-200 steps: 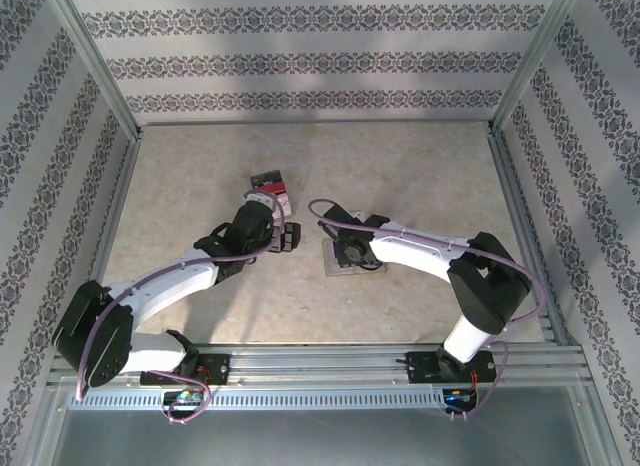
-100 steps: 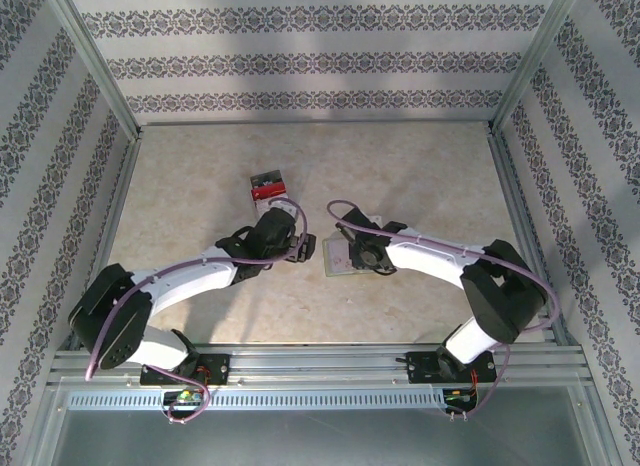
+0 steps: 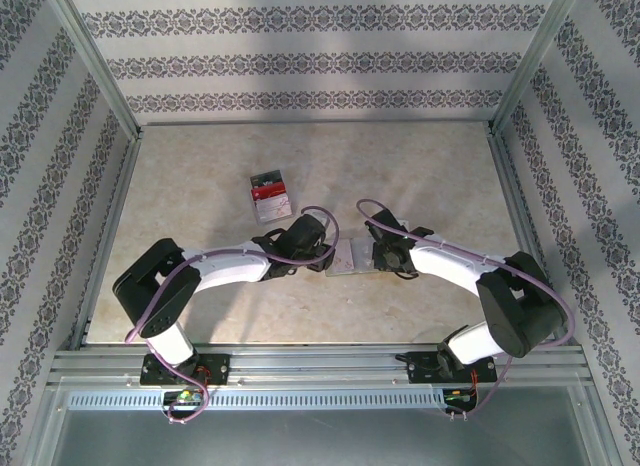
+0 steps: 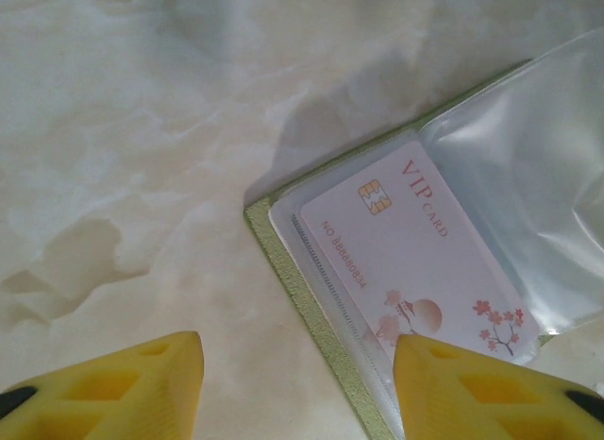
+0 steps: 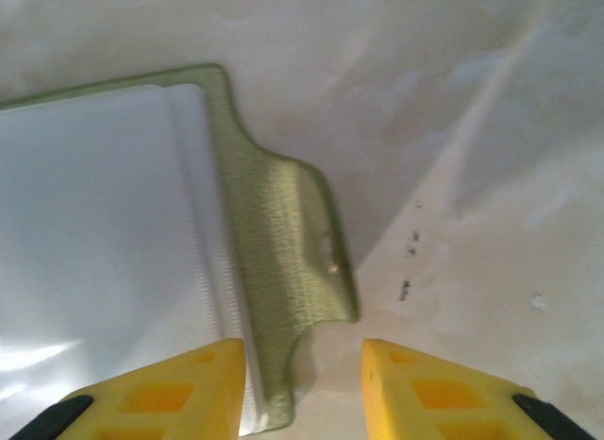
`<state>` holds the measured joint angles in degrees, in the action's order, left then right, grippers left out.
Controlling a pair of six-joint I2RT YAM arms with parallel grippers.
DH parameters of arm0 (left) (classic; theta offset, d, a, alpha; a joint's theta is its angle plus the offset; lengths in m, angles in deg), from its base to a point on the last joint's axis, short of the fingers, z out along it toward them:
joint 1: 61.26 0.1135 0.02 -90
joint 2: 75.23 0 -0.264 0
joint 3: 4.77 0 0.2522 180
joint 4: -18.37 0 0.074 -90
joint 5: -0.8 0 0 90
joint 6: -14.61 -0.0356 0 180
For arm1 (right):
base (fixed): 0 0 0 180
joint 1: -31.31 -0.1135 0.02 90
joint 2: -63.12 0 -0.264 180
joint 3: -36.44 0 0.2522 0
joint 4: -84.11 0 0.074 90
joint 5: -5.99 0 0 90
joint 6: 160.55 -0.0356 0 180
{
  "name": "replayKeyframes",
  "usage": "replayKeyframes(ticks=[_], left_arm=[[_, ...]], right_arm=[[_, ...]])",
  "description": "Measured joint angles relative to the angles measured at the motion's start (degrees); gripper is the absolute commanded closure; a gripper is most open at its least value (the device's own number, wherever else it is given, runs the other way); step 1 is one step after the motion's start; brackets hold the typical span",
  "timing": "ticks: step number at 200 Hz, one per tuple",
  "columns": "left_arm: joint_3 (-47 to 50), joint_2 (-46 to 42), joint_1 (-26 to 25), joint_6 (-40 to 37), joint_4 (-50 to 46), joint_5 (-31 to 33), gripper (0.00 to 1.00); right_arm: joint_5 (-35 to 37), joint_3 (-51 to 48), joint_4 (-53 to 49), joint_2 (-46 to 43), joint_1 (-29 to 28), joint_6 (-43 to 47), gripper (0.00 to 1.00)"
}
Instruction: Take the credit cards out of the card holder
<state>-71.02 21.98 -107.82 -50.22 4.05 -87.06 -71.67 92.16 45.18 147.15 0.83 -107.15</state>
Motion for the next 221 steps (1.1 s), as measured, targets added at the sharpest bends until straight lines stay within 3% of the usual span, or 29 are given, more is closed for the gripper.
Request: replayKeyframes(ticks=[50,138,221], left_arm=[[-3.32,3.23,-1.09,-0.90,-0.02,-0.87,0.58],[-14.21,12.00,-2.10,-3.13,0.13,-5.86,0.90],[-20.74,19.93,-4.48,-6.86,-0.72,-12.61,0.95]], right_arm=[[-1.42,0.87,-1.44,-0.50,0.72,1.46,0.68],[-1.62,3.52,-6.05,-19.04,3.23,0.33,0.64],[0.31,3.43,-5.86,-30.38,4.96,-0.79,0.61]])
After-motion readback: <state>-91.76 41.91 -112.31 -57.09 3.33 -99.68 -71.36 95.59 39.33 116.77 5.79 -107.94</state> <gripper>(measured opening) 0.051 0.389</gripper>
